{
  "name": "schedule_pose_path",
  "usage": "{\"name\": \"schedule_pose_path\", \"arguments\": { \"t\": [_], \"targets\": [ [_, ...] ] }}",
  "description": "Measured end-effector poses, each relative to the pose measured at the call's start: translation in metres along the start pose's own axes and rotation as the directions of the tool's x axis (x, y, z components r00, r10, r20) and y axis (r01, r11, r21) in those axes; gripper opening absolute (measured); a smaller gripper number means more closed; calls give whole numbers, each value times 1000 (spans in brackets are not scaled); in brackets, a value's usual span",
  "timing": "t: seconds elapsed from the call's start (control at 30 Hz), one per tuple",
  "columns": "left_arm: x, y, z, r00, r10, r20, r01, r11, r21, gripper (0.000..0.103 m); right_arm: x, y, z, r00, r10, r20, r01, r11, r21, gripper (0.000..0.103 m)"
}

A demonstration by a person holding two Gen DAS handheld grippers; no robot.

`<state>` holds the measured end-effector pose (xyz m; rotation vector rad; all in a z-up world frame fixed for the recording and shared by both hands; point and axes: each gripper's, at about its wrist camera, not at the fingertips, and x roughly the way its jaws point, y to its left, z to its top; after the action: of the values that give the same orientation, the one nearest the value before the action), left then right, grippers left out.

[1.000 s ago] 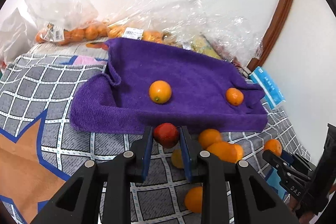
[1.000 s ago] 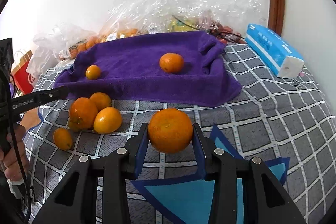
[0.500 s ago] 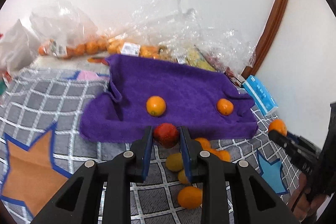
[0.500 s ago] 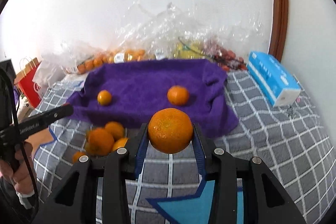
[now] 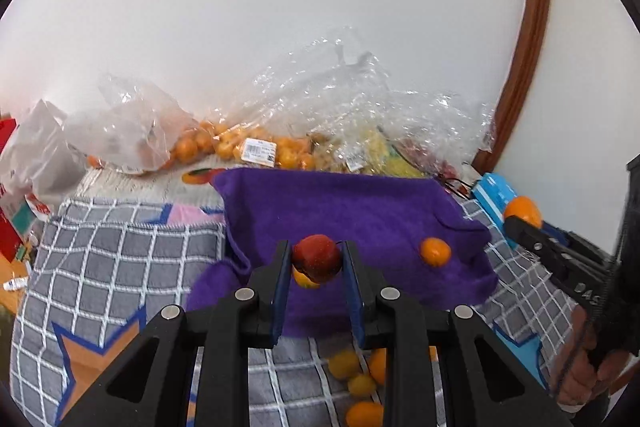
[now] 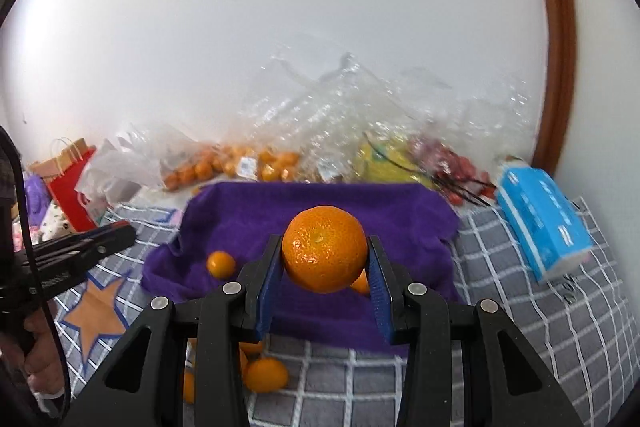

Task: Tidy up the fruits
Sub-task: 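Carry the orange and the tomato over the purple towel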

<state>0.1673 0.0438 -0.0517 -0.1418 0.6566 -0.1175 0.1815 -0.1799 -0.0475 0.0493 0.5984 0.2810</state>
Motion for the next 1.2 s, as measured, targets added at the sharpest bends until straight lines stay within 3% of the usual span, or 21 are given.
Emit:
{"name": "schedule_pose_path", "arguments": {
  "t": [0.13, 0.37, 0.67, 1.2],
  "targets": [
    [18, 11, 7, 1000, -2, 6, 2, 999, -52, 24, 7, -4, 10, 1000, 2, 26, -2, 1000, -13, 40],
    [51, 28, -5, 1000, 19, -18, -21, 993, -118, 24, 43, -34, -5, 999, 29, -21, -28, 998, 64, 40],
    [66, 44, -11, 999, 31, -19, -34, 985, -167, 24, 53, -68, -12, 998, -51, -37, 55, 992, 111, 40],
    [84, 49, -21, 998, 17, -67, -29, 982, -188, 24, 96, -69, -35, 982, -83, -167, 100, 990, 99, 40]
  ]
}}
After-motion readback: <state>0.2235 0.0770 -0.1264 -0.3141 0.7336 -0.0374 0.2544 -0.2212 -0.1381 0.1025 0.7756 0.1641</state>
